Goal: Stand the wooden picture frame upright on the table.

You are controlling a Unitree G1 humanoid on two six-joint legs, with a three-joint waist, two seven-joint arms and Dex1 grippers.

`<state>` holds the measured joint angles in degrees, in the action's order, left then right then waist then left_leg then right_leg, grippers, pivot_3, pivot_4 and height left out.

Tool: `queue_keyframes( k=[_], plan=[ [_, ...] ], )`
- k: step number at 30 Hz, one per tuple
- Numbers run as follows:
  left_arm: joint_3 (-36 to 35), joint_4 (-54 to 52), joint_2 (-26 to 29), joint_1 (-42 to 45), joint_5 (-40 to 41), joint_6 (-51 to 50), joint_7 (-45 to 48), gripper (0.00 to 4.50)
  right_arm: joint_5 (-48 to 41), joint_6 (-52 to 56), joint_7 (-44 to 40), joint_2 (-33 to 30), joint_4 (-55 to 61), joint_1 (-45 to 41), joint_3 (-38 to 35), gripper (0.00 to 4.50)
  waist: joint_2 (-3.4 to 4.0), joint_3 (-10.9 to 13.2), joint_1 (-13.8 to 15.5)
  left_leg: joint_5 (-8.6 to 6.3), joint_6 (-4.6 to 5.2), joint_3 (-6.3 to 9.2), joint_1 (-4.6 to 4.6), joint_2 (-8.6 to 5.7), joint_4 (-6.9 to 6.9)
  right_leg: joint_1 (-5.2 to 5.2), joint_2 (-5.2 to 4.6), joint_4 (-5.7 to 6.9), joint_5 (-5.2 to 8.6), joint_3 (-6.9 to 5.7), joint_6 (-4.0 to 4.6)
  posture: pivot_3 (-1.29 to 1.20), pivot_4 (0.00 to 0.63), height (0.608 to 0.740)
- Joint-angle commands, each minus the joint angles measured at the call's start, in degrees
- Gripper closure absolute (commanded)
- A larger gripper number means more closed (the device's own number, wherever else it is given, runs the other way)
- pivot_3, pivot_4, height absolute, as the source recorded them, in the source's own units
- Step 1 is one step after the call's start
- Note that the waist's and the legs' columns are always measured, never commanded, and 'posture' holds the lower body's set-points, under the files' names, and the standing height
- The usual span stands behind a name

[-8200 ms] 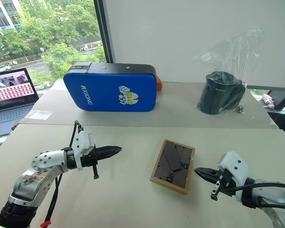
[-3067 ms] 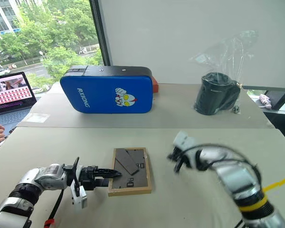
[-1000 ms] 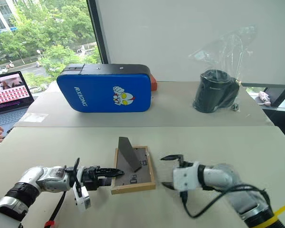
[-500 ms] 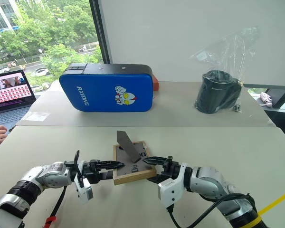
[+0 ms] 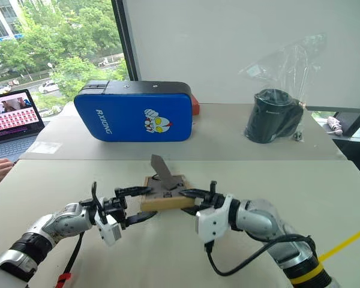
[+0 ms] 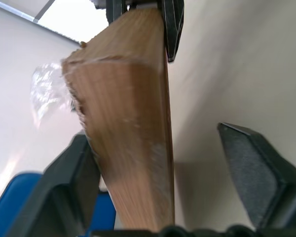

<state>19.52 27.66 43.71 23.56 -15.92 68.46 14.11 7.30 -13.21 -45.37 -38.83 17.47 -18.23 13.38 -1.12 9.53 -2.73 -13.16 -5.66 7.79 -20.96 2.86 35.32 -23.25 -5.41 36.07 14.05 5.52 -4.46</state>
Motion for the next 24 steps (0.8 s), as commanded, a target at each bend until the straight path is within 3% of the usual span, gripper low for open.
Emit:
queue_keyframes(
  k=[1,6,9,12,19,21,24],
  plan=[
    [-6.23,-7.06,0.63,-5.35,5.87,-9.16,-0.29,0.72,-19.69,24.57,-7.58,-4.43,3.75,-8.77,-9.53,3.22,0.02,0.01,0.05,0.00,0.00,0.01,0.00,0.00,0.01,0.00,0.00,-0.01,-0.02,0.00,0.03,0.00,0.150,0.740],
    [-8.45,-14.79,-0.71,-14.22,3.99,-13.89,1.00,0.72,-38.16,57.18,-15.89,-12.54,-0.19,-23.38,-13.37,3.22,0.40,0.29,0.15,-0.05,0.10,0.04,0.02,0.01,0.04,0.00,0.02,0.03,-0.03,-0.04,0.11,0.00,0.150,0.740],
    [-9.08,-18.49,-2.20,-17.07,3.95,-16.47,1.62,0.72,-42.60,70.52,-19.94,-15.17,-6.70,-31.47,-10.64,3.22,0.50,0.35,0.29,-0.10,0.18,0.03,0.00,0.03,0.03,-0.01,0.03,-0.02,-0.01,-0.06,0.14,0.00,0.150,0.740],
    [-9.49,-20.25,-3.53,-17.55,3.67,-18.45,2.20,0.72,-44.26,73.62,-23.26,-14.47,-11.52,-34.61,-8.97,3.22,0.49,0.35,0.45,-0.10,0.19,0.03,-0.08,0.02,0.03,-0.08,0.02,-0.01,-0.01,-0.05,0.14,0.00,0.150,0.740],
    [-10.61,-21.88,-5.15,-18.64,3.37,-19.82,3.19,0.72,-36.50,70.69,-24.42,-11.44,-23.65,-36.19,-0.14,3.22,0.52,0.33,0.15,-0.10,0.18,0.02,-0.20,0.01,0.04,-0.26,0.01,0.00,-0.01,-0.04,0.12,0.00,0.150,0.740],
    [-10.96,-22.01,-5.18,-19.10,3.30,-19.59,3.48,0.64,-35.17,69.71,-24.72,-10.78,-25.74,-36.28,0.75,2.25,0.52,0.32,-0.03,-0.11,0.21,0.02,-0.18,0.00,0.04,-0.27,0.02,0.04,-0.01,-0.03,0.13,0.00,0.150,0.740],
    [-11.27,-22.02,-5.09,-19.48,3.36,-19.26,3.87,0.64,-33.98,69.21,-25.28,-10.00,-27.91,-36.66,1.05,1.40,0.53,0.34,0.04,-0.11,0.19,0.01,-0.20,0.00,0.05,-0.29,0.00,0.03,-0.02,-0.03,0.12,0.00,0.150,0.740]
  ],
)
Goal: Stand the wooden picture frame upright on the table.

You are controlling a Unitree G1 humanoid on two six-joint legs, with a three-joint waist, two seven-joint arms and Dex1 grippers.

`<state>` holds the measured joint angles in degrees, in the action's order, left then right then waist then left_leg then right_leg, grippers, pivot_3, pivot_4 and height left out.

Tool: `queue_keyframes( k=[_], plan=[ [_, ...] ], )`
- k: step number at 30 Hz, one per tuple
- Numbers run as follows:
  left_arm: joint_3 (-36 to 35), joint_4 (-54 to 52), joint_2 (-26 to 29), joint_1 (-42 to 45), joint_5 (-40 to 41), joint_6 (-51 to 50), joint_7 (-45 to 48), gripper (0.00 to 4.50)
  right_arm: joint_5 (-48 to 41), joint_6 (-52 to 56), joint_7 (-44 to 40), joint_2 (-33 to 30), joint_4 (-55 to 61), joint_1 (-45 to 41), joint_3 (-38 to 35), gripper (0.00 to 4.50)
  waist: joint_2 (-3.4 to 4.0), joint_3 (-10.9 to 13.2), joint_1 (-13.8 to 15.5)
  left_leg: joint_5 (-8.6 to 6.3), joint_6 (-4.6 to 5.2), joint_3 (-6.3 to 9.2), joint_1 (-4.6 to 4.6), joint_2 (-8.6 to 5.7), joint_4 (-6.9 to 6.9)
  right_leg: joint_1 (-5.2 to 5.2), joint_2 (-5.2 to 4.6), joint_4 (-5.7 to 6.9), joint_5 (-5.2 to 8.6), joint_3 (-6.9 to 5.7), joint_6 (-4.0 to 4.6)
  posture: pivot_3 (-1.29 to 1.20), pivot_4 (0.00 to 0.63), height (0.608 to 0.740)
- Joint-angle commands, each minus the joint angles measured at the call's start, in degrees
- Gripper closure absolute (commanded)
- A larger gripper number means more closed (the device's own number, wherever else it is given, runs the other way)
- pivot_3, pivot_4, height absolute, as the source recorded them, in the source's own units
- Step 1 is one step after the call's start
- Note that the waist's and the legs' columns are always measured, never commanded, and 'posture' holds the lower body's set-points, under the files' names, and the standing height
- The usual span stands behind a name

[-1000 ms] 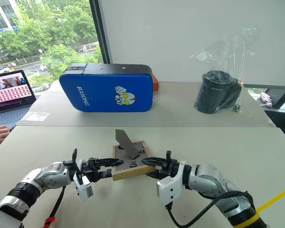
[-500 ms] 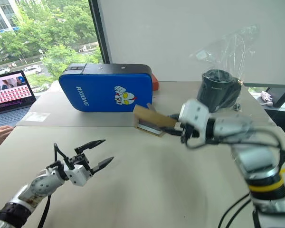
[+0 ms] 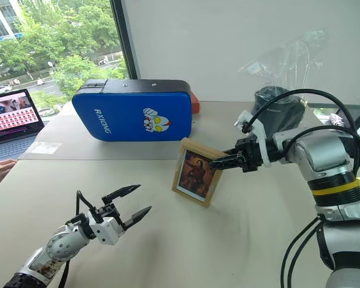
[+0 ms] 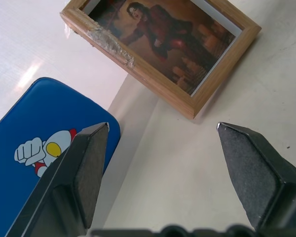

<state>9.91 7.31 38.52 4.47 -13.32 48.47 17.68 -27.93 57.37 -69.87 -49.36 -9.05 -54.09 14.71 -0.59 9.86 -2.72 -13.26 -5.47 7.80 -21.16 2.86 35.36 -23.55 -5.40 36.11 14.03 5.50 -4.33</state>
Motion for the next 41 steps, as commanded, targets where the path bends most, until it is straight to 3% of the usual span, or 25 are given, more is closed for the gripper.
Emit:
queue_keyframes(
  k=[1,4,13,17,20,22,25,27,30,33,41],
  plan=[
    [-1.72,-1.69,0.09,-0.50,0.72,0.82,0.39,0.64,1.47,-1.27,-0.77,0.86,-2.02,-1.04,-0.48,1.17,0.03,0.02,0.07,0.00,0.00,0.00,-0.01,0.00,0.00,-0.02,0.00,0.01,0.00,0.00,0.00,0.00,0.150,0.740],
    [-1.86,-1.81,-0.11,-0.70,0.69,0.88,0.59,0.64,1.69,-0.66,-0.47,1.63,-3.34,-1.82,-1.50,0.04,0.05,0.03,0.10,0.01,-0.02,0.00,-0.11,0.00,0.00,-0.14,0.00,0.06,0.00,0.01,0.01,0.00,0.150,0.740],
    [-3.14,-2.38,-0.56,-1.81,0.69,0.48,0.66,0.64,-1.05,4.64,1.92,-2.44,3.98,2.44,-9.47,0.01,0.06,0.04,0.22,0.01,-0.01,0.00,-0.16,0.00,0.00,-0.18,0.00,0.05,0.00,0.00,0.01,0.00,0.150,0.740],
    [-4.97,-4.35,-0.70,-4.12,3.87,-3.27,1.35,0.64,-2.32,6.88,5.52,-7.41,13.92,12.16,-16.55,0.01,0.06,0.04,0.60,0.00,-0.01,0.00,-0.21,-0.01,0.00,-0.19,-0.01,0.01,0.00,0.00,0.00,0.00,0.150,0.740],
    [-6.53,-10.13,-2.23,-8.68,13.81,-18.19,3.75,0.64,-2.32,9.36,12.65,-7.30,27.79,25.50,-25.83,0.01,0.06,0.03,0.73,0.00,0.01,0.00,-0.30,-0.01,0.00,-0.29,-0.01,0.02,0.00,-0.01,0.00,0.00,0.150,0.740],
    [-7.67,-16.36,-4.89,-11.63,21.50,-31.96,2.79,0.64,0.97,9.91,21.81,-2.91,36.03,32.92,-28.99,0.01,0.04,0.01,0.38,-0.01,0.01,0.00,-0.38,-0.01,0.01,-0.37,-0.01,0.11,0.00,0.00,0.00,0.00,0.150,0.740],
    [-11.07,-25.18,-10.83,-12.46,32.00,-50.88,-4.14,0.64,9.19,8.83,40.38,9.90,44.44,39.72,-31.44,0.01,-0.09,-0.02,-0.13,0.00,0.01,-0.01,-0.35,0.00,0.20,-0.42,0.03,0.43,0.01,0.05,-0.01,0.00,0.150,0.740],
    [-12.99,-28.33,-14.87,-10.30,33.96,-59.81,-9.66,0.64,16.84,0.86,54.78,22.60,50.07,46.59,-29.02,0.01,-0.14,-0.03,0.11,0.01,-0.01,0.00,-0.49,-0.01,0.61,-0.55,0.05,0.76,0.16,0.07,-0.28,0.00,0.150,0.740],
    [-14.29,-30.81,-17.79,-8.37,34.17,-67.15,-13.26,0.64,22.67,-11.19,64.59,34.38,51.85,53.58,-25.93,0.01,-0.14,-0.06,0.21,0.09,-0.13,0.06,-0.38,-0.01,0.64,-0.50,0.10,0.88,0.27,0.07,-0.47,0.00,0.150,0.740],
    [-14.65,-31.36,-19.39,-7.63,34.12,-70.29,-13.84,0.64,27.26,-20.85,70.32,40.33,48.23,57.95,-22.34,0.01,-0.22,-0.11,-0.06,0.16,-0.27,0.04,-0.36,-0.03,0.64,-0.43,0.09,0.81,0.23,0.12,-0.48,0.00,0.150,0.740],
    [-14.41,-32.05,-20.22,-7.77,31.27,-71.53,-12.92,0.64,30.29,-28.44,70.41,40.02,43.17,58.80,-21.36,0.01,-0.25,-0.13,-0.60,0.16,-0.26,0.04,-0.29,-0.02,0.52,-0.42,0.09,0.74,0.03,0.13,-0.04,0.00,0.150,0.740]
  ],
)
